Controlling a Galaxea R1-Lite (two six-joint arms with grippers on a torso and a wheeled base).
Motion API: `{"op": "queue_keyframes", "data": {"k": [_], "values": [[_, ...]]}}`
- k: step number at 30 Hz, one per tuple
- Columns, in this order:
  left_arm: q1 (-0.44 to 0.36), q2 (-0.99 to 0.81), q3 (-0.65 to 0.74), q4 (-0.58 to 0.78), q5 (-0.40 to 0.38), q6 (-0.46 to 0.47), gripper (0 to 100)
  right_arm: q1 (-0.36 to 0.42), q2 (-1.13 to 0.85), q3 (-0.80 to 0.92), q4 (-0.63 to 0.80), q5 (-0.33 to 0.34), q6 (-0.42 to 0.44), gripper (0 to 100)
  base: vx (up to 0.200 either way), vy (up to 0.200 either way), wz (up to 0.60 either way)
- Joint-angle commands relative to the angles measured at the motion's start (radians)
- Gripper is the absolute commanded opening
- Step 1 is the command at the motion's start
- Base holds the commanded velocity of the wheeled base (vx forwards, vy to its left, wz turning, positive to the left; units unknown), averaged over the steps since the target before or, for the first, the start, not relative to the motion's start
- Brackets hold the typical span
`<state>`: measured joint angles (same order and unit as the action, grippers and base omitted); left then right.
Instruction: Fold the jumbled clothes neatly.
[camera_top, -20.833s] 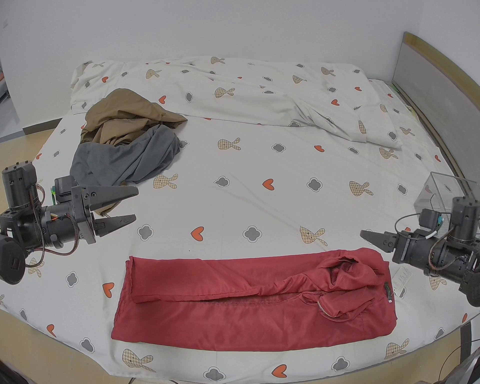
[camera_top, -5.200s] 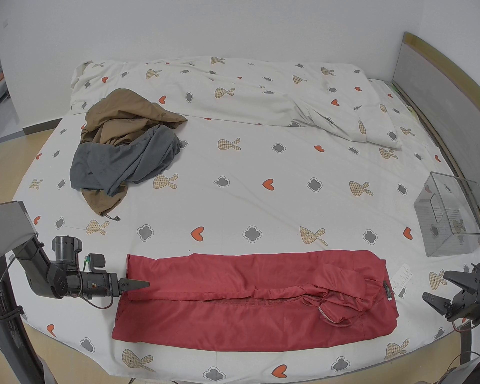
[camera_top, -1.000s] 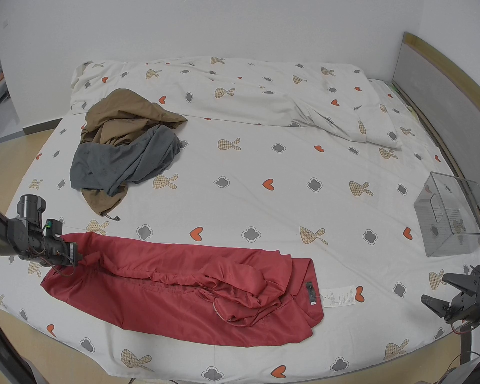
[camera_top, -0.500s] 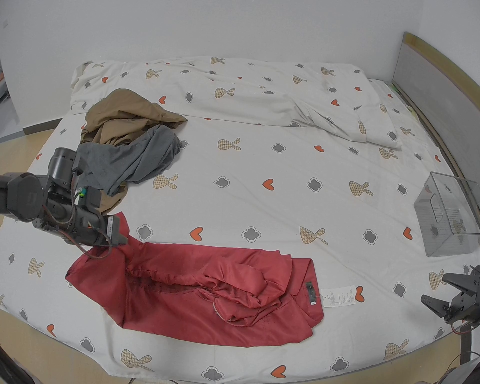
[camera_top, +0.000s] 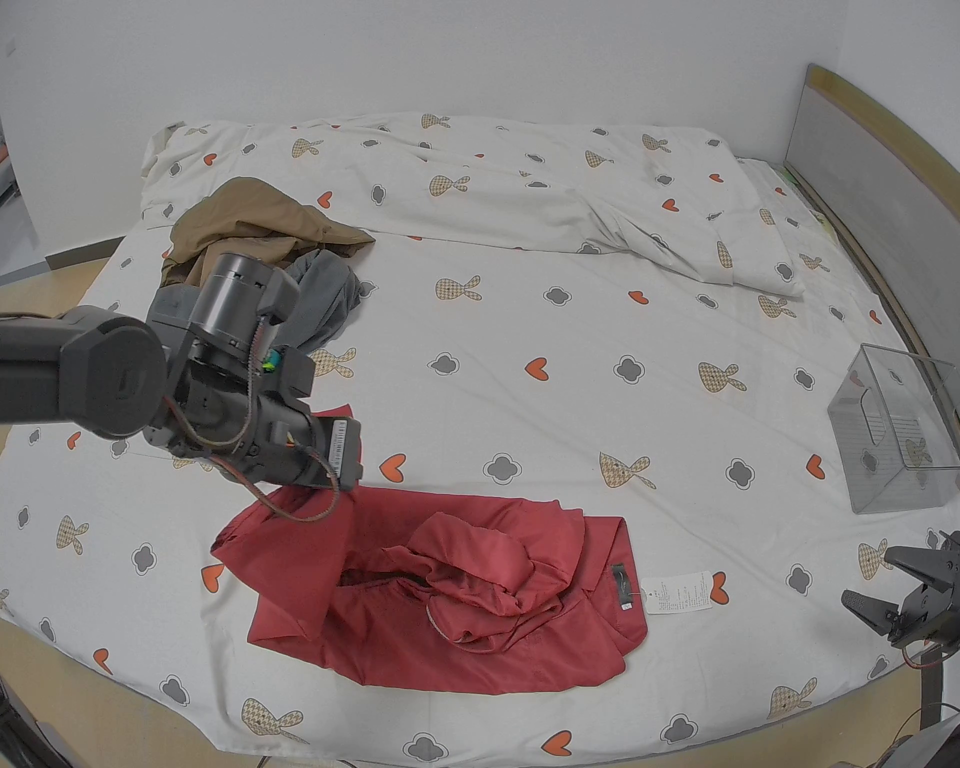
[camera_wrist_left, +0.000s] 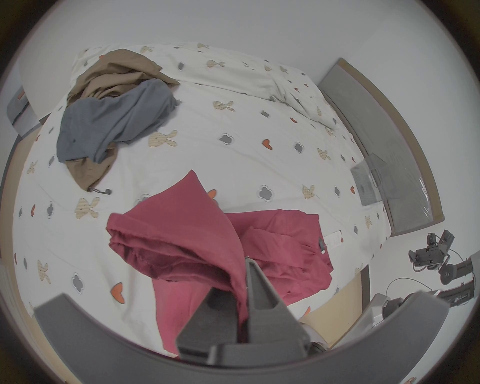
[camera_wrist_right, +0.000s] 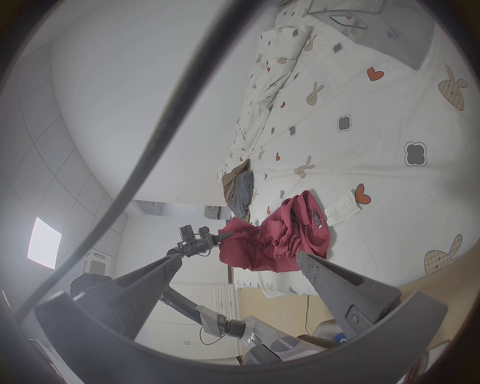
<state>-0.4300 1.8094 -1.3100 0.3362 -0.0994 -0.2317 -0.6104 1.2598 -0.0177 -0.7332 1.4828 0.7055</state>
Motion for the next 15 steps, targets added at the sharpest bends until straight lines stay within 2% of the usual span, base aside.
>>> {"op": "queue_keyframes", "data": {"k": [1,6,11,15], "values": [[-0.092,0.081,-0.086,0.04,0.009,-0.049,0,0.0,0.0,0.018,0.001,0.002,0.0,100,0.0,0.0,0.0],[-0.144,0.14,-0.149,0.058,0.049,-0.057,0,0.0,0.0,0.018,0.001,0.004,0.0,100,0.0,0.0,0.0],[-0.214,0.199,-0.195,0.058,0.053,-0.103,0,0.001,0.0,0.018,0.001,0.004,0.0,100,0.0,0.0,0.0],[-0.263,0.265,-0.241,0.058,0.056,-0.104,0,0.001,-0.002,0.018,0.001,0.004,0.0,100,0.0,0.0,0.0]]}}
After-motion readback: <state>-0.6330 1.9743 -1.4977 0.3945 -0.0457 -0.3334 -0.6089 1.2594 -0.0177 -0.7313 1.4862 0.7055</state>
